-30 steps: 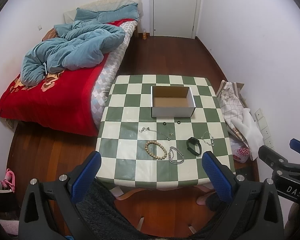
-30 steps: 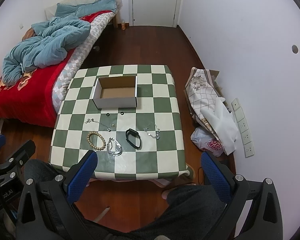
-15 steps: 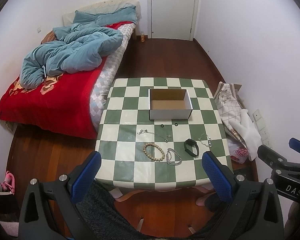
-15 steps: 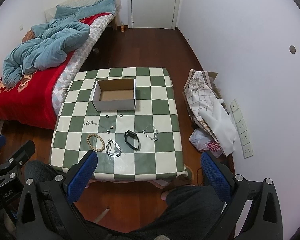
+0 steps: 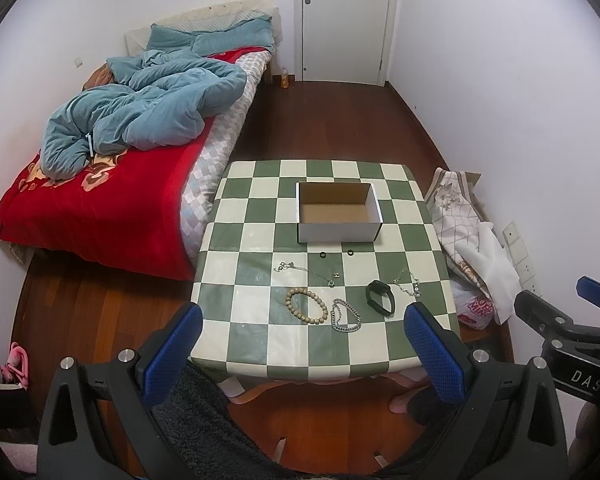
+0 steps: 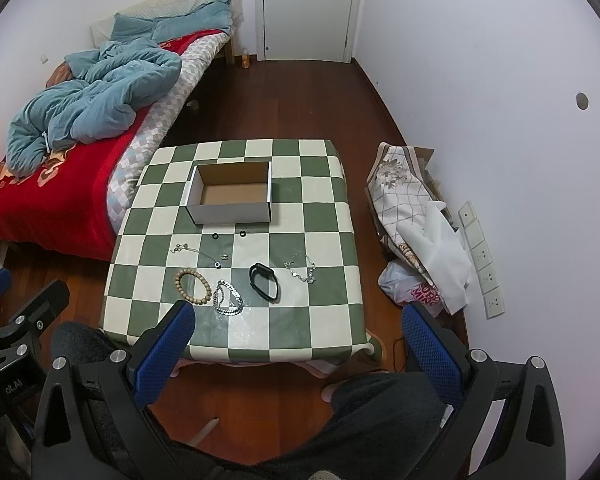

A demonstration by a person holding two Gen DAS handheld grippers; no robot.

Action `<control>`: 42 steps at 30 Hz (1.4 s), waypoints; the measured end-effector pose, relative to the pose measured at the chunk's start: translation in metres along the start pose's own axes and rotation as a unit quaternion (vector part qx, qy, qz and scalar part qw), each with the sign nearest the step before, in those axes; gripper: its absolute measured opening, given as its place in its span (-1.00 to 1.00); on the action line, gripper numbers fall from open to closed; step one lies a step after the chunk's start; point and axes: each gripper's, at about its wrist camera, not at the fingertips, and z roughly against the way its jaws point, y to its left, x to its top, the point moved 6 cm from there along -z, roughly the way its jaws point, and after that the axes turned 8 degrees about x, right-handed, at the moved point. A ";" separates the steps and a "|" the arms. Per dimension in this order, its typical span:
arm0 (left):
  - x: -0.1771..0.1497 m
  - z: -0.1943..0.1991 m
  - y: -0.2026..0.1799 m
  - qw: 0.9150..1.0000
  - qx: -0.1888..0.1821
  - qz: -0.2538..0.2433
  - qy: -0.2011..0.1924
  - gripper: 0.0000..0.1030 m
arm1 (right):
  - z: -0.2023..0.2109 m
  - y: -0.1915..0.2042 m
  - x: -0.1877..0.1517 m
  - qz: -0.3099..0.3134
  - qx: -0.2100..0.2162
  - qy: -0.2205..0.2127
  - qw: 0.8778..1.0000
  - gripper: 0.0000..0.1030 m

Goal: Organize jewelry

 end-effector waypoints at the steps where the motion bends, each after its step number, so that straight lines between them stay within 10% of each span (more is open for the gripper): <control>1: 0.000 0.000 0.000 1.000 0.000 0.000 0.000 0.99 | 0.001 -0.001 0.001 0.000 0.000 -0.001 1.000 1.00; 13: 0.001 -0.008 0.005 1.000 0.011 0.011 0.002 0.99 | -0.002 0.003 -0.004 0.000 0.000 0.003 1.000 1.00; 27: -0.022 -0.156 0.018 0.991 0.096 0.015 0.097 0.99 | -0.127 -0.073 -0.022 -0.086 -0.037 0.059 0.994 0.88; 35: -0.071 -0.244 -0.048 0.973 -0.017 0.027 0.227 0.94 | -0.231 -0.104 -0.043 -0.123 0.006 0.108 0.987 0.35; 39: -0.095 -0.278 -0.080 0.958 -0.039 0.042 0.282 0.45 | -0.268 -0.108 -0.052 -0.127 0.027 0.131 0.983 0.28; 42: -0.104 -0.296 -0.091 0.952 -0.039 0.052 0.299 0.45 | -0.286 -0.110 -0.056 -0.126 0.031 0.140 0.982 0.28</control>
